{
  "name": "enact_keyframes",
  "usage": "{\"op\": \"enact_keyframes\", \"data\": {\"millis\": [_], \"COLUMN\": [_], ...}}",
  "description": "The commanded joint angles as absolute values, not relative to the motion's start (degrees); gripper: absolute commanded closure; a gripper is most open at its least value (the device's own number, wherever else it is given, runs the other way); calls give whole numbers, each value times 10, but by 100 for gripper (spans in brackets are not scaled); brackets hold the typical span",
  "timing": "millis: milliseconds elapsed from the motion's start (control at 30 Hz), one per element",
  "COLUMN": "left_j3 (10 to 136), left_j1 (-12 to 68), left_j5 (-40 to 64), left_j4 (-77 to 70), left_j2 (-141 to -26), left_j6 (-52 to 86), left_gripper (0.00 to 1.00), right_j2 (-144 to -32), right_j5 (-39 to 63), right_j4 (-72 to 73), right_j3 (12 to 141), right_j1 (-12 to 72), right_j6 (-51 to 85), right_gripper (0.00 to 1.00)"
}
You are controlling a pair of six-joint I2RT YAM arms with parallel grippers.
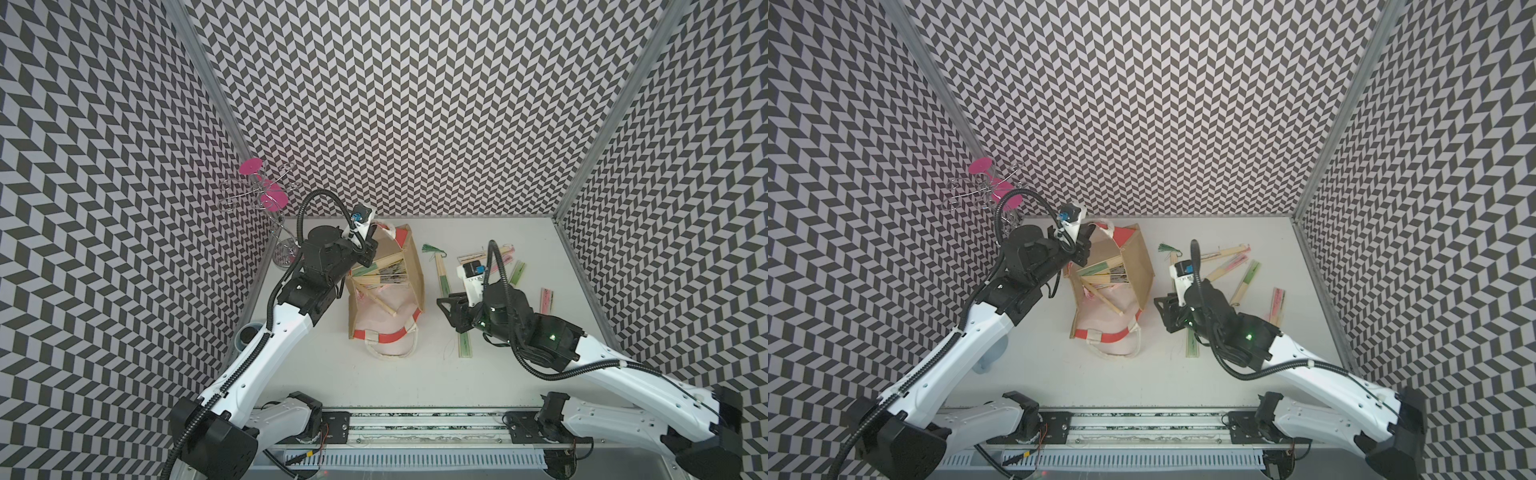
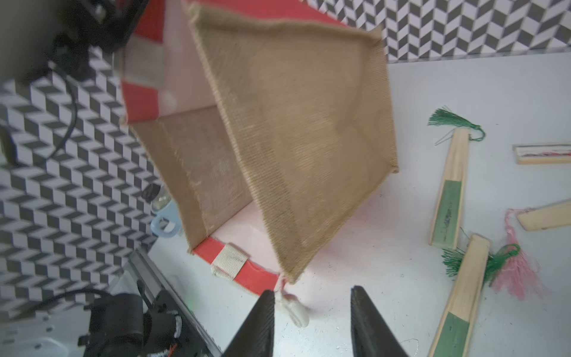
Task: Take out the folding fans from the tote bags
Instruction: Place the folding fan at the center of the board, then pick up the folding fan from the canvas bag.
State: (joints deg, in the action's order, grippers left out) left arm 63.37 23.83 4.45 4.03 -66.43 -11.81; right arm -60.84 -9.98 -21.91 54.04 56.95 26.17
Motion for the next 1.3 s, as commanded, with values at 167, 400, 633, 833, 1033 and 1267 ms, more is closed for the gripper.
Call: {"op": "enact_keyframes", "data": {"millis": [167,400,633,833,1033,1267], "left_j3": [637,638,639,641,641,640], "left_j1": [236,236,236,236,236,235], "left_j5": [65,69,76,80,87,94], "left_j4": [-21,-23,-23,-21,-18,-15], "left_j2": [-663,-664,-671,-671,-667,-664], "left_j6": [-107,-103,-101,-100,-100,-101], "left_gripper": [100,100,100,100,100,100], "right_j2": [-708,-806,-908,-979,-1020,-1057], "right_j5": [-149,-187,-232,-259,-250,-243], "right_j4": [-173,-186,-214,-218,-210,-207], "right_j3": [600,651,722,752,762,775], "right_j1": [642,659,675,672,657,639], "right_j6": [201,174,165,162,153,144], "right_gripper": [70,73,72,65,57,52]}}
